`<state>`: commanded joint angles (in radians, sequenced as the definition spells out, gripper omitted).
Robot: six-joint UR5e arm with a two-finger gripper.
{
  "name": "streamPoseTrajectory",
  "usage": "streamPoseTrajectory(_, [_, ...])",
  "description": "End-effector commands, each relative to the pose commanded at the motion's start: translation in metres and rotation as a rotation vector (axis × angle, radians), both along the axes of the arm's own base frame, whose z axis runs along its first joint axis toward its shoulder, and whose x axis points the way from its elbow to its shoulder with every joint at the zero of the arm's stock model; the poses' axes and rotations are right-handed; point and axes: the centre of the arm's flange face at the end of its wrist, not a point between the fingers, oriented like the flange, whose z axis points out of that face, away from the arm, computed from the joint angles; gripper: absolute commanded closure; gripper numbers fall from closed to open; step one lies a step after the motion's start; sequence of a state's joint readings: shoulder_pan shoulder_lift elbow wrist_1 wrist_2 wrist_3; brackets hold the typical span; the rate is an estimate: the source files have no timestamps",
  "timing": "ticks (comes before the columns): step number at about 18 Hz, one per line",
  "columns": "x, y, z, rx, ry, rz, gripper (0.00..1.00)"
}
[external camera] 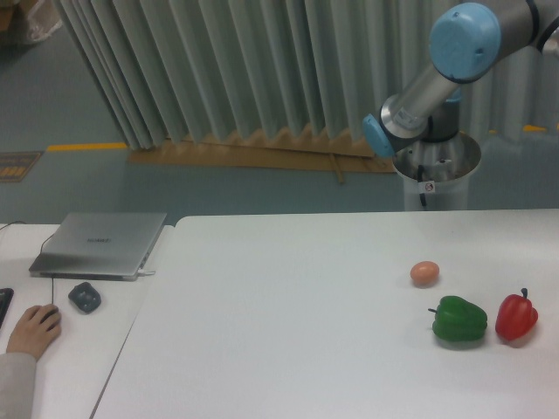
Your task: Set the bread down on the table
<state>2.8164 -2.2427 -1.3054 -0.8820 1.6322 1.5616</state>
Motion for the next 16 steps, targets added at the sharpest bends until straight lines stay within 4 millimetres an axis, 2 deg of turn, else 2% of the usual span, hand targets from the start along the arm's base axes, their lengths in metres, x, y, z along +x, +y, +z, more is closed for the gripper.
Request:
streamPoseTrajectory(3, [0.0017, -0.0007, -0.0026, -0.003, -0.005, 0.002, 0.0])
streamPoseTrajectory(4, [0.0024, -0.001, -0.004, -0.003, -0.008, 0.006, 0.15])
streamPoseTrajectory(5, [0.0039, -0.0015, -0.0058, -0.005, -0.013, 0.002, 0.19])
streamPoseTrajectory(8, [0.0065, -0.0025, -0.0072, -0.01, -0.019, 0.001, 0.49])
streamPoseTrajectory(11, [0.0082, -0.0017, -0.0066, -0.009, -0.021, -0.003, 0.49])
streamPoseTrajectory(14, [0.0064, -0.0027, 0.002, -0.008, -0.013, 0.006, 0.53])
streamPoseTrajectory(15, [0.007, -0.0032, 0.0022, -0.011, -0.018, 0.011, 0.65])
streamPoseTrajectory(16, [0.0086, -0.0025, 0.0017, -0.014, -0.025, 0.008, 0.68])
